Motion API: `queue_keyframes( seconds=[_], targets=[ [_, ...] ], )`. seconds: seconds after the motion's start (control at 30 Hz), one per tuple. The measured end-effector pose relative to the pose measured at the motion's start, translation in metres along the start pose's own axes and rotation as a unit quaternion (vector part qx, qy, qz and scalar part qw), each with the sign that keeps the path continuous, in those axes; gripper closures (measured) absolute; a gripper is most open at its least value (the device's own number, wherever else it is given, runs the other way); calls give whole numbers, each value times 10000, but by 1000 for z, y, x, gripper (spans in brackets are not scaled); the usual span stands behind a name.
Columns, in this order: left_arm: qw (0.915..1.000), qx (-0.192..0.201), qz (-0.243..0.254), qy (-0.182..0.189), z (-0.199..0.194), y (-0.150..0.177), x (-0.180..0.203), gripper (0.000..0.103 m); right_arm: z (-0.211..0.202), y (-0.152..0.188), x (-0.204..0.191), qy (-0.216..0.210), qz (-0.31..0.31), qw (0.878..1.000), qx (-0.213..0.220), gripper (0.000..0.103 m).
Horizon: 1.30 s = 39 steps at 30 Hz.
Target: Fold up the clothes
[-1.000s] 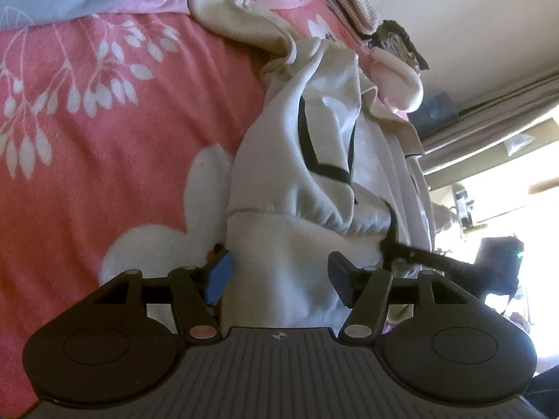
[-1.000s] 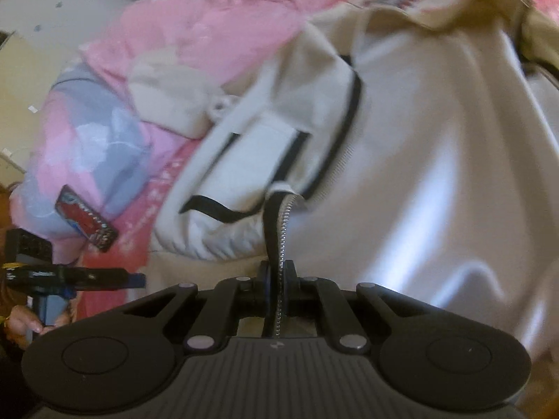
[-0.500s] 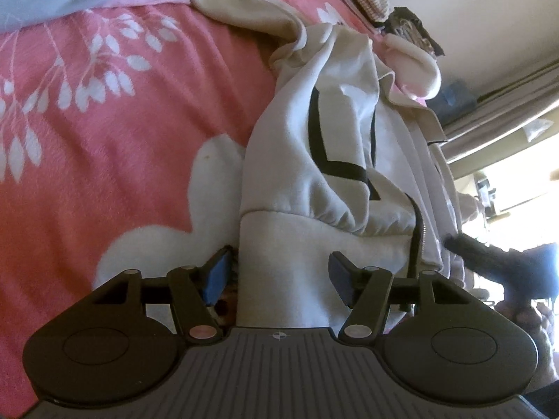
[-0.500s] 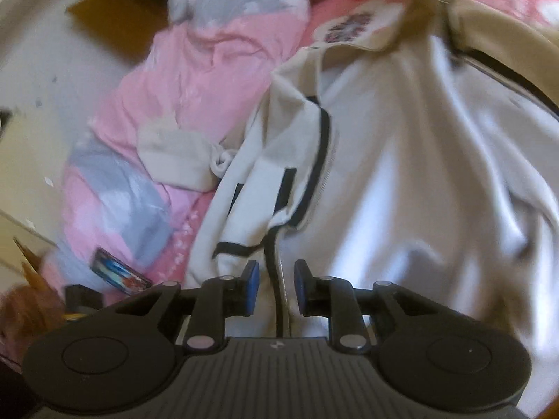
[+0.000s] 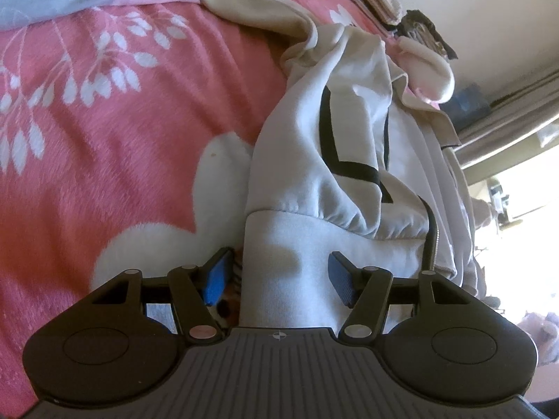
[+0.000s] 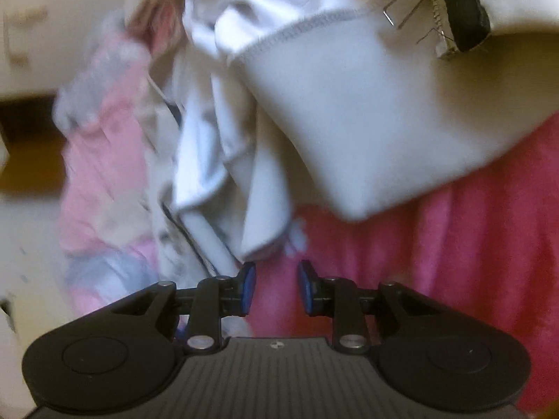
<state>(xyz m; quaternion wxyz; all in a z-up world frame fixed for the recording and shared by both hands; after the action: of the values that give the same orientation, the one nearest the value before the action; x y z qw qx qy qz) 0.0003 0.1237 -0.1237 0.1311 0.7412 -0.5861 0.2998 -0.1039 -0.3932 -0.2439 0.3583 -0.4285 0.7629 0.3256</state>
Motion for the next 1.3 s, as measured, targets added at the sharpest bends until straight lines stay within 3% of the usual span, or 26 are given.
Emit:
queue_keyframes(
  seconds=[0.23, 0.33, 0.5, 0.53, 0.57, 0.6, 0.63, 0.77, 0.93, 1.1, 1.23, 1.3],
  targets=[
    [9997, 90, -217, 111, -2, 0, -4, 43, 13, -11, -2, -330, 411, 9983, 258, 69],
    [9995, 136, -237, 138, -2, 2, -5, 43, 3, -9, -1, -281, 432, 9978, 414, 53],
    [9996, 165, -179, 104, 0, 2, -4, 43, 8, -18, 0, -290, 461, 9970, 548, 52],
    [9996, 171, -177, 100, 0, 2, -4, 43, 11, -19, -3, -242, 345, 9974, 579, 54],
    [9996, 180, -173, 94, 0, 2, -3, 43, 12, -19, -5, -167, 272, 9976, 609, 62],
    [9996, 189, -168, 86, -1, 2, -3, 43, 13, -20, -7, -88, 202, 9978, 626, 86],
    [9997, 192, -153, 81, -1, 2, -3, 43, 12, -20, -7, 7, 148, 9981, 594, 94],
    [9997, 167, -133, 107, -1, 2, -4, 43, -5, -12, -16, 364, -425, 9979, 336, 96],
    [9999, 48, -53, 111, -2, -1, -3, 44, -40, -15, -24, 1425, -1231, 9821, -102, 96],
    [10000, -46, 59, 51, -1, -2, 0, 44, -72, -33, -20, 1883, -1295, 9732, -239, 97],
    [9999, -85, 90, 38, 0, -3, 1, 44, -74, -30, -7, 2285, -1443, 9621, -372, 98],
    [9999, -93, 99, 32, 1, -2, 1, 44, -73, -29, 3, 2287, -1433, 9624, -301, 99]
  ],
)
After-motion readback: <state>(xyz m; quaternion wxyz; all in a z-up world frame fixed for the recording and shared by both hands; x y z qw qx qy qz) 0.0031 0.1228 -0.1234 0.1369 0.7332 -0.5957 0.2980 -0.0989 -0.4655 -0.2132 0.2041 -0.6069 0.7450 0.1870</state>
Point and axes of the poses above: each gripper's, at about its wrist camera, not at the fingertips, and z roughly the way its jaws point, x to its right, y to its underside, the point moved 4 cm from there along z, roughly the way its jaws point, and after that the axes turned 12 degrees about -x, right-handed, at the moved point
